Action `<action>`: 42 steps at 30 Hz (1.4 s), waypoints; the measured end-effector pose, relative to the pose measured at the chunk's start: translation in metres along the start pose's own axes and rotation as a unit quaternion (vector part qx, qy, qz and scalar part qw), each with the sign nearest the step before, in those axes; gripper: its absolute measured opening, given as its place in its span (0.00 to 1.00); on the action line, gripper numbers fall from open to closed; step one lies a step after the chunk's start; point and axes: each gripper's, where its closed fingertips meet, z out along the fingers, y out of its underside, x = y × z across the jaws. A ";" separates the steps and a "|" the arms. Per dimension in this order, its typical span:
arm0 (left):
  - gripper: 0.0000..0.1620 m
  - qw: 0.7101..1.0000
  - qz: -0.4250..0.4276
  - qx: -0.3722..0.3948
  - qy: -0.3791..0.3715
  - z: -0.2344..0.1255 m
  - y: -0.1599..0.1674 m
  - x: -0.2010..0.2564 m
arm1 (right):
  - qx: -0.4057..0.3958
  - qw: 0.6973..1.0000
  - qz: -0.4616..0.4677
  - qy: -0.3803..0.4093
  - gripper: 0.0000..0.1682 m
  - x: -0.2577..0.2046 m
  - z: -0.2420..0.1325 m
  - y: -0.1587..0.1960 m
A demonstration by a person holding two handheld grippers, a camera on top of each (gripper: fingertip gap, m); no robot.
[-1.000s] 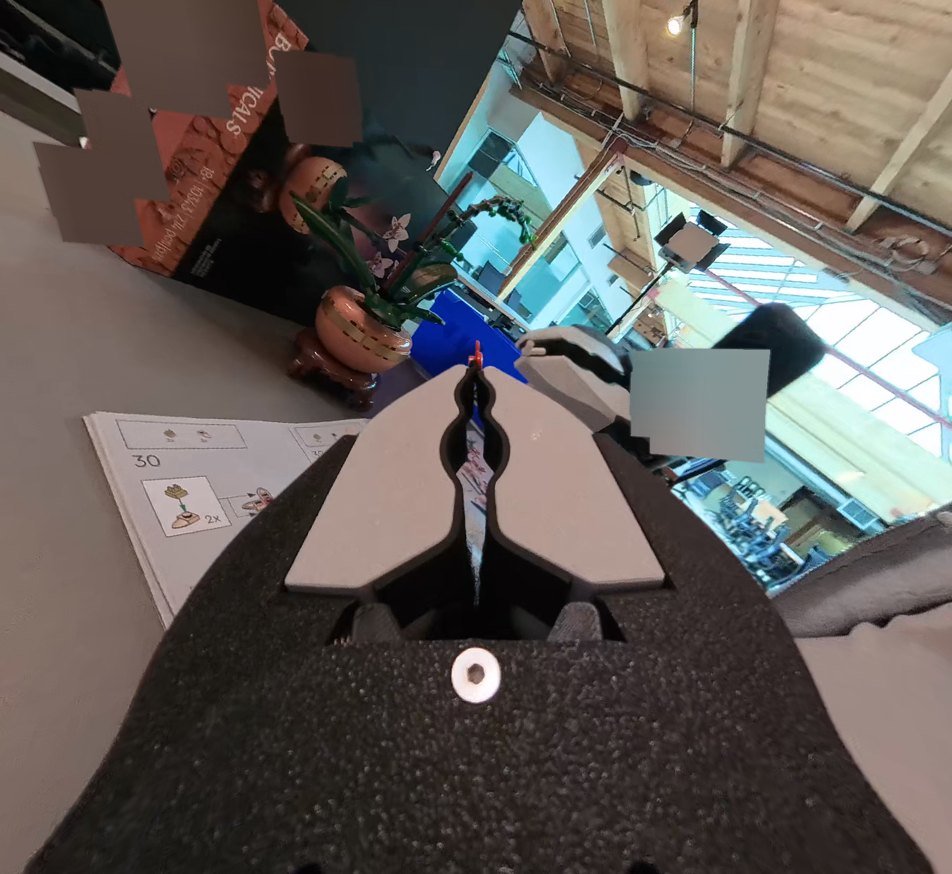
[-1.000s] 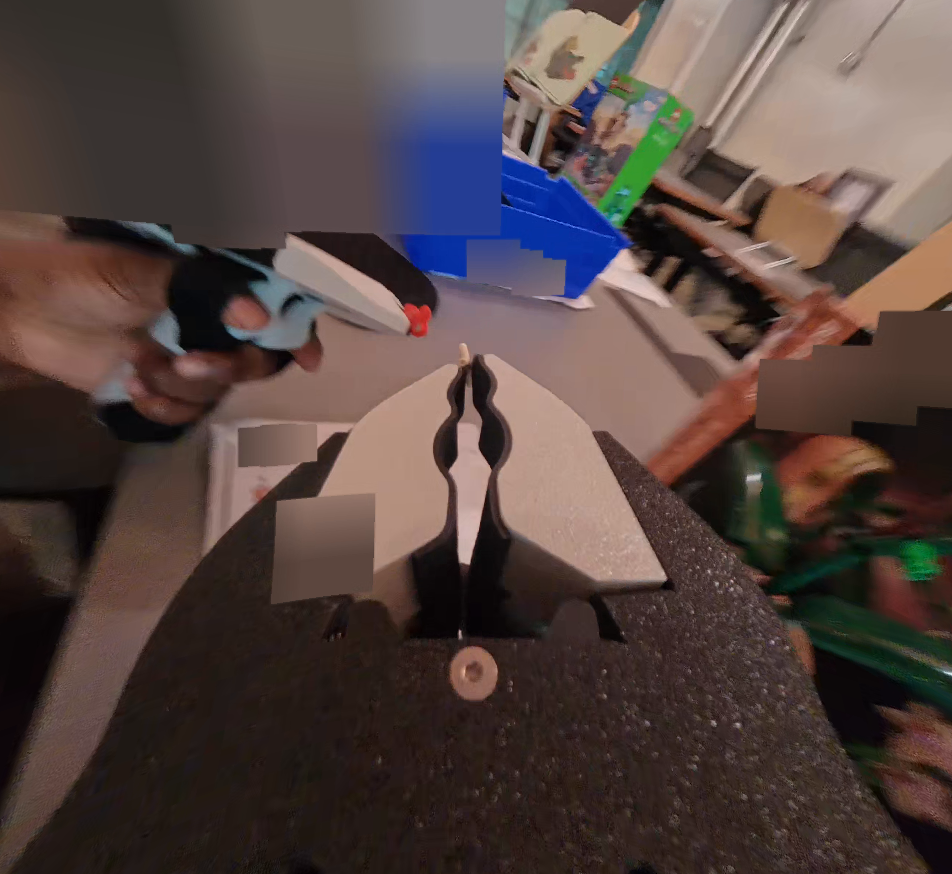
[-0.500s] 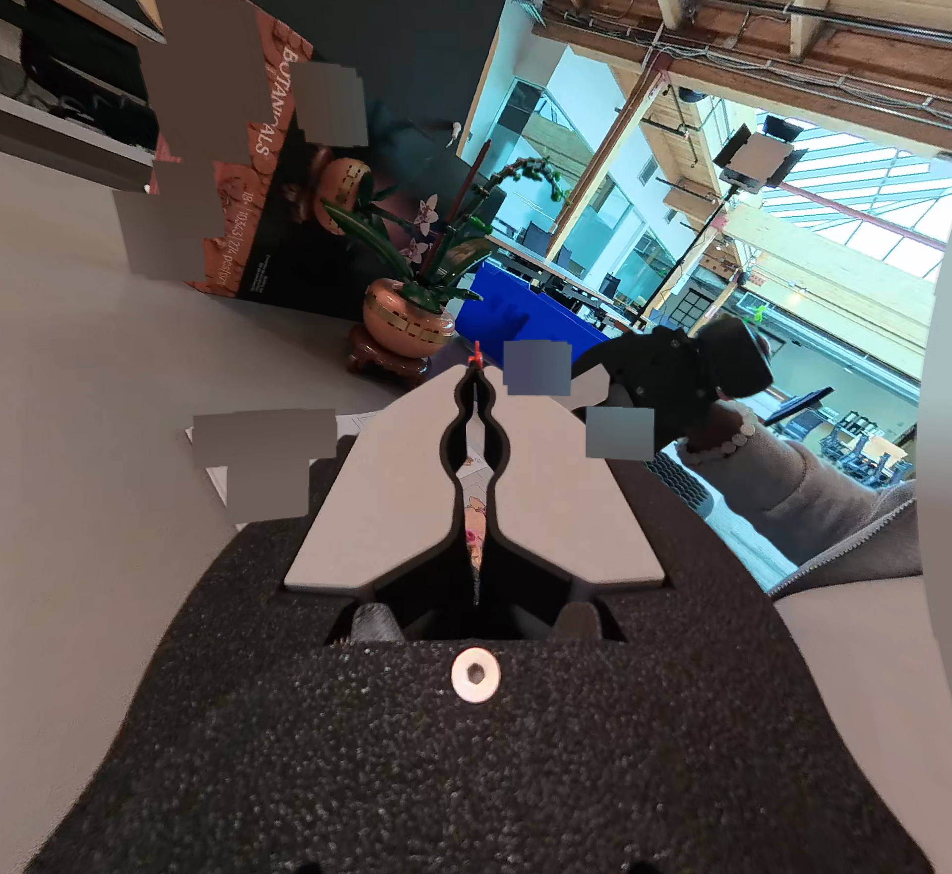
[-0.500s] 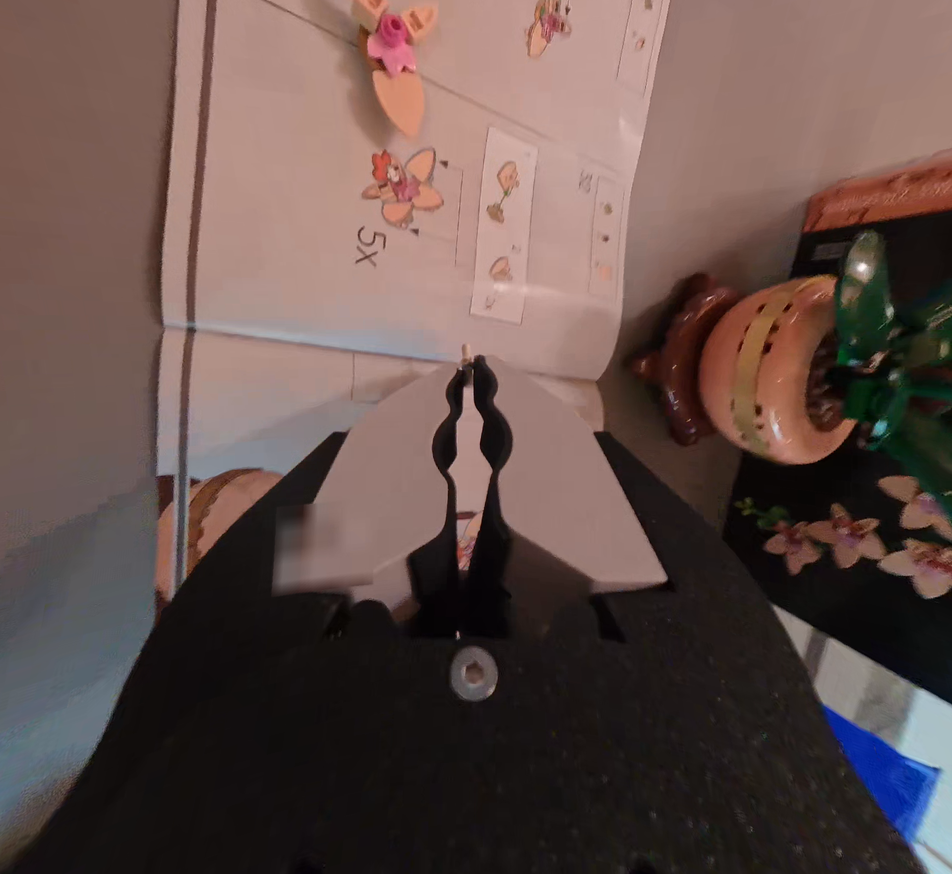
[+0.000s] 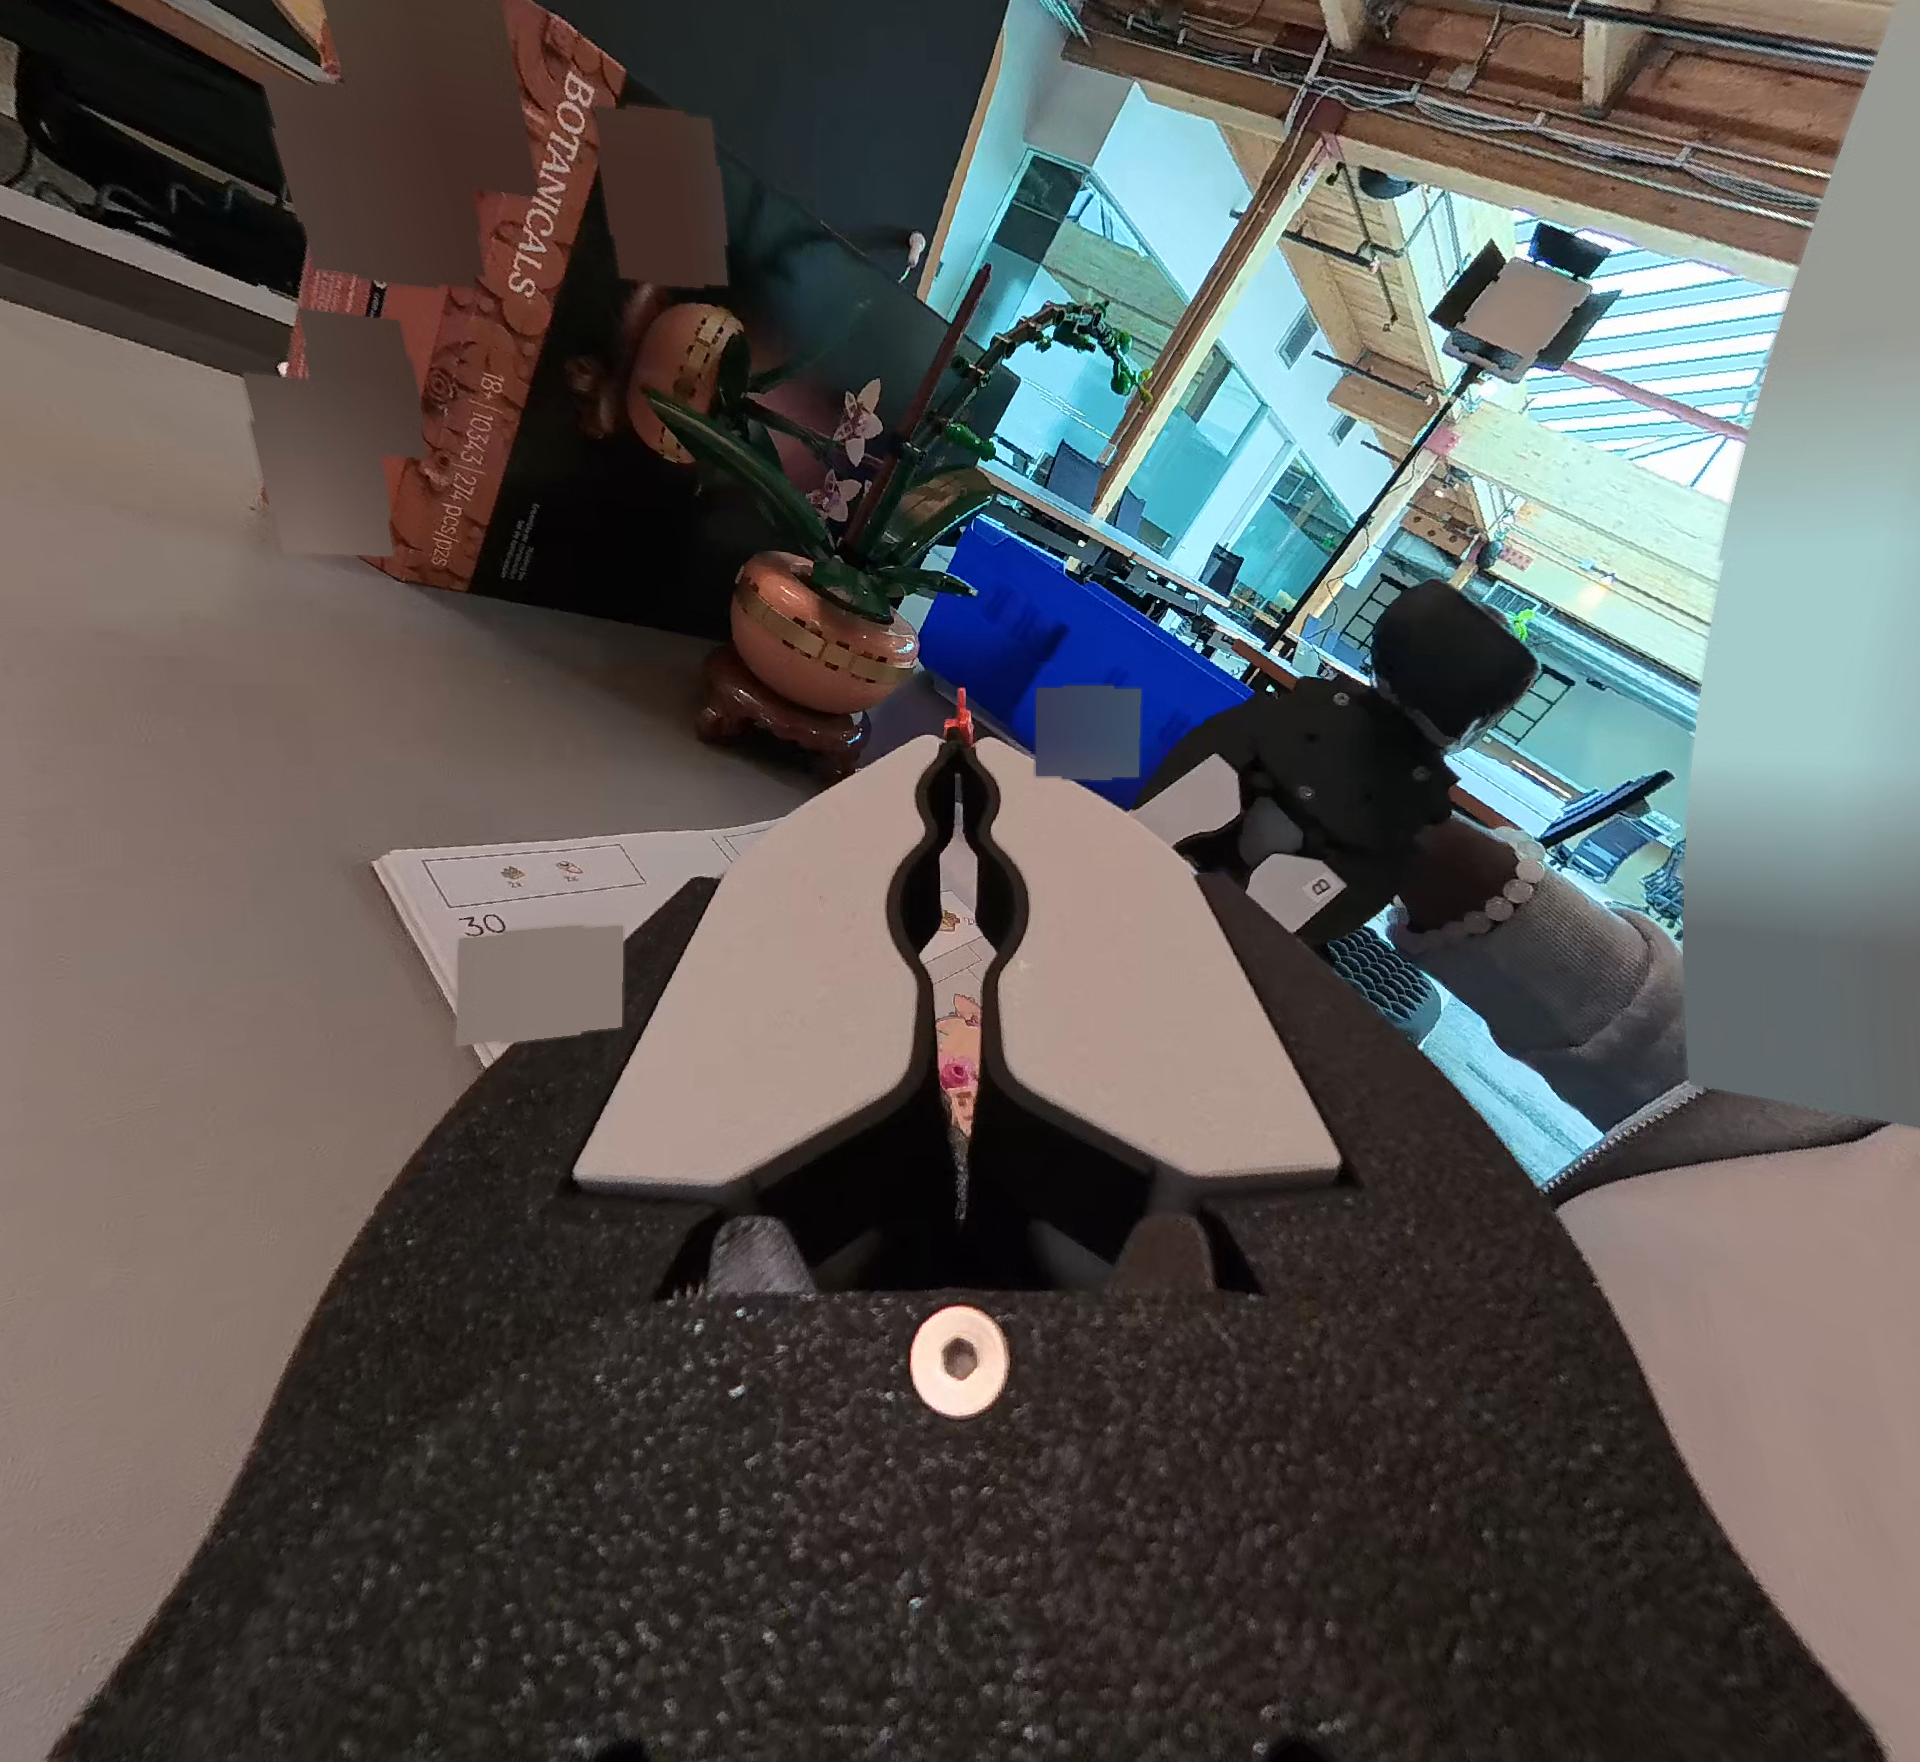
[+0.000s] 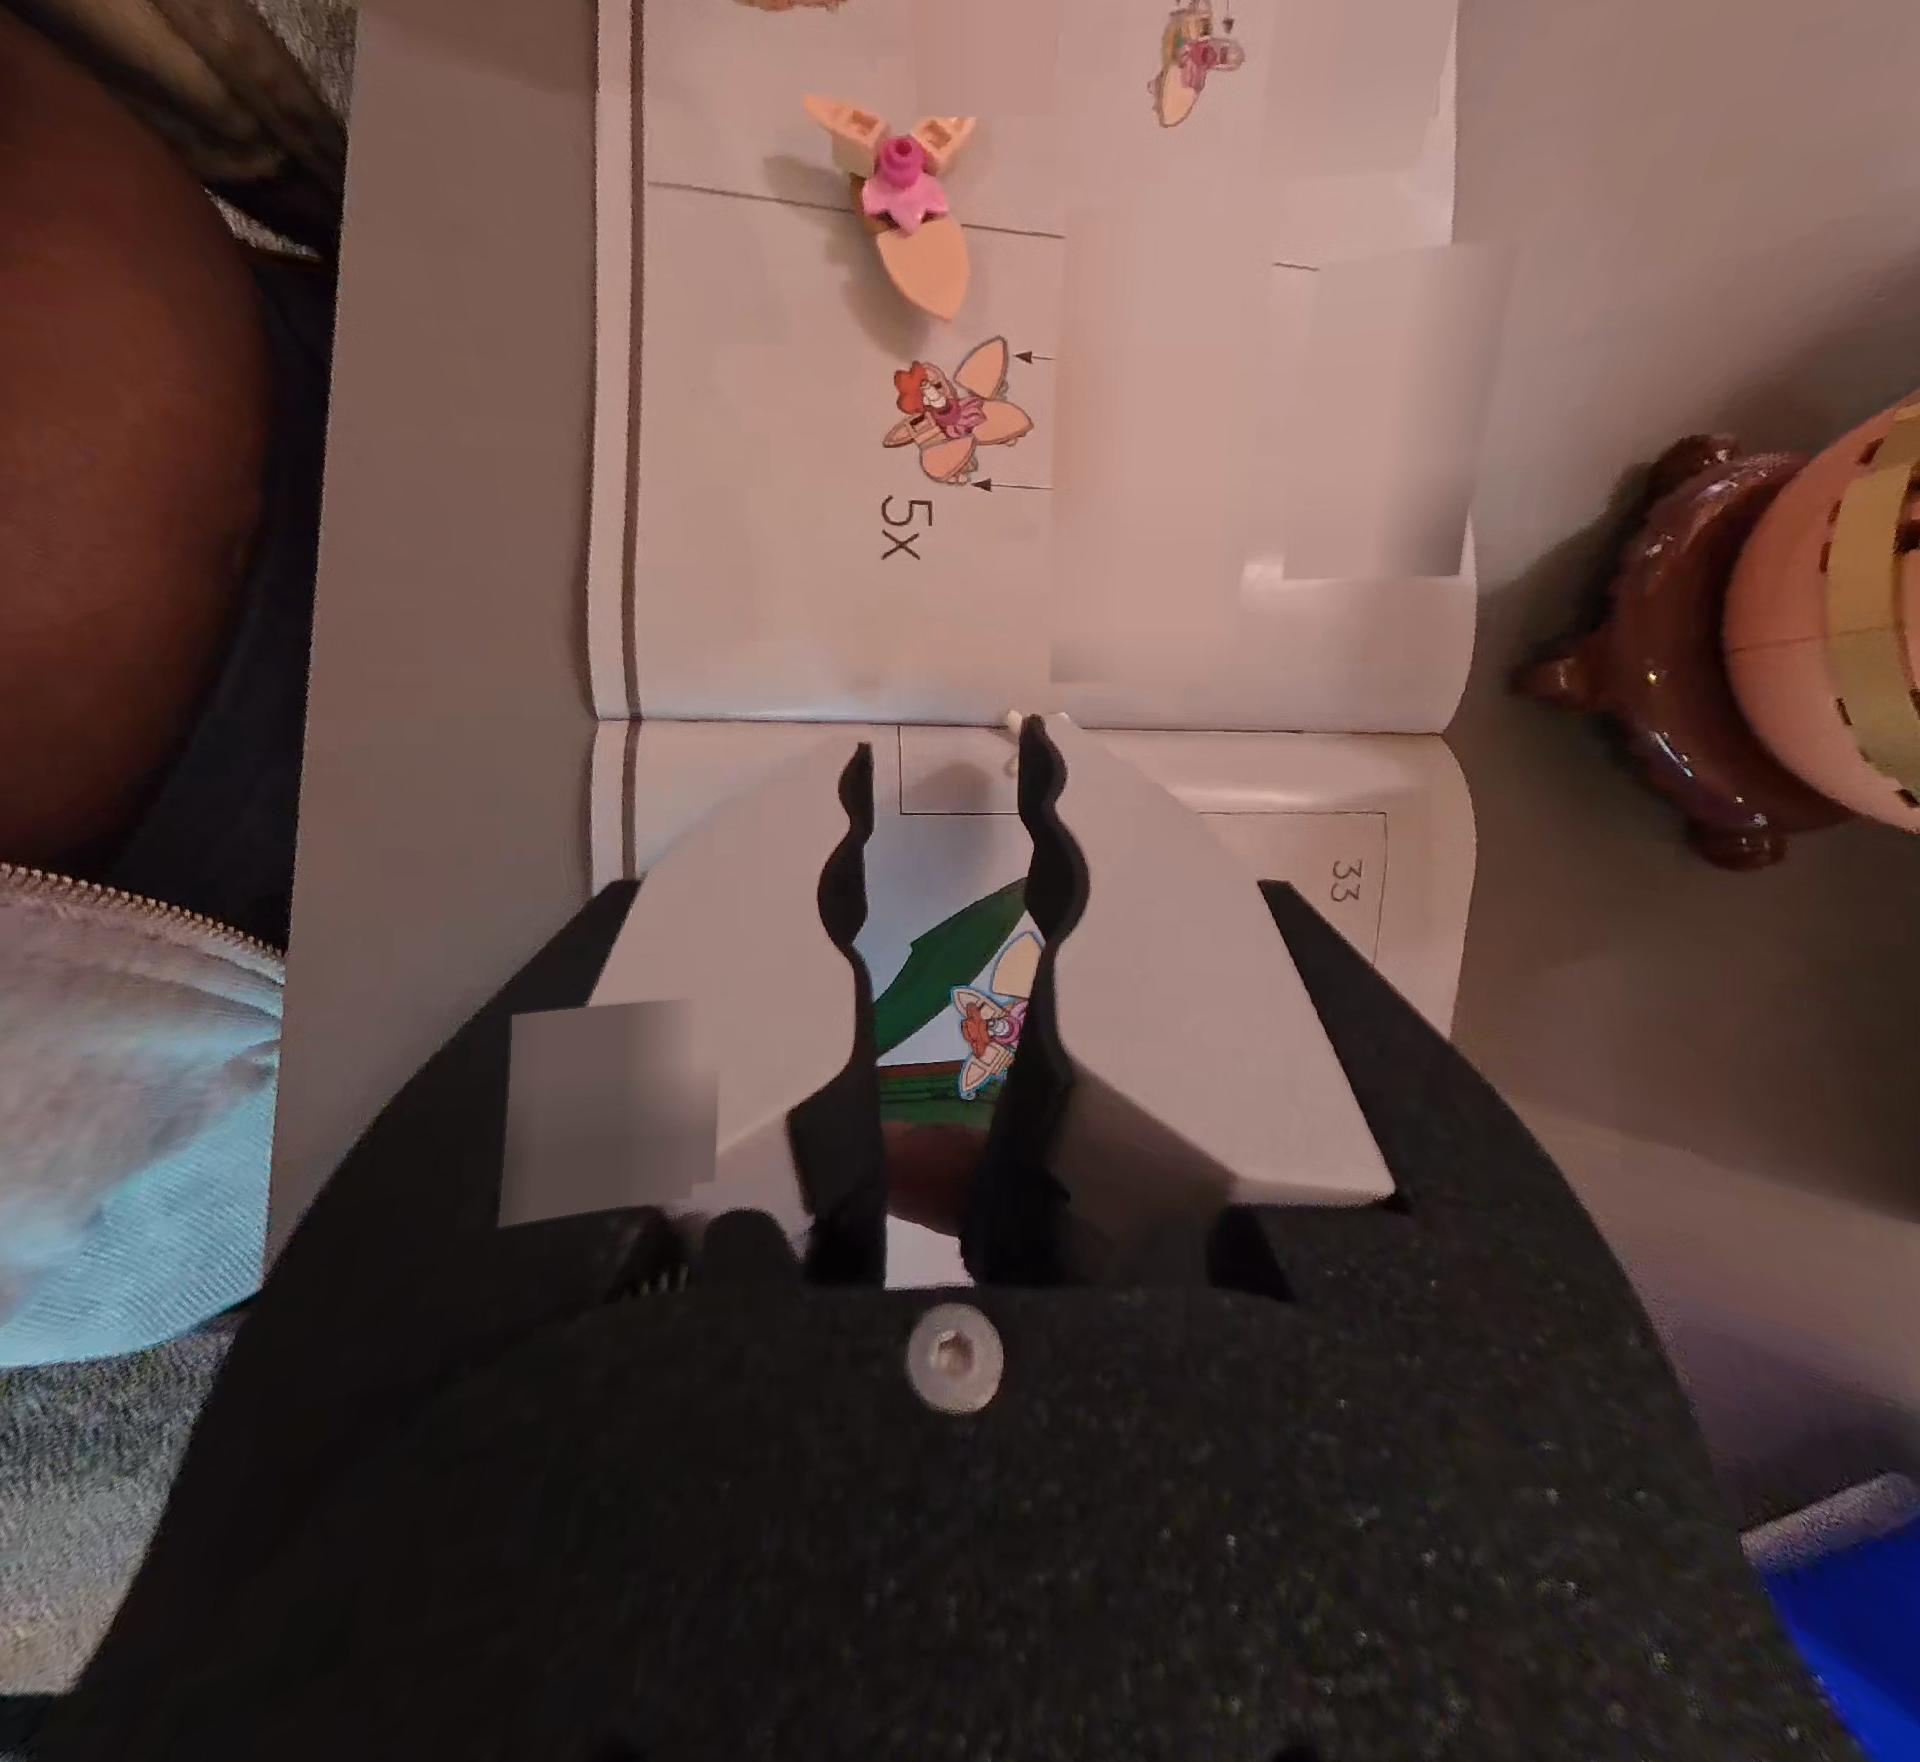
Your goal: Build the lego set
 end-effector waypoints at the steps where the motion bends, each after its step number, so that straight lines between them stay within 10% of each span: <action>1: 0.00 1.000 0.001 0.000 0.000 0.000 0.000 0.000 | 0.008 1.000 0.013 0.008 0.12 0.003 -0.002 -0.001; 12: 0.00 1.000 -0.002 -0.015 0.011 0.001 0.006 0.004 | 0.036 0.974 0.213 -0.071 0.10 0.023 0.005 0.006; 42: 0.00 1.000 -0.001 0.009 -0.016 -0.014 -0.011 -0.013 | 0.031 0.988 0.148 -0.006 0.00 0.021 0.009 0.004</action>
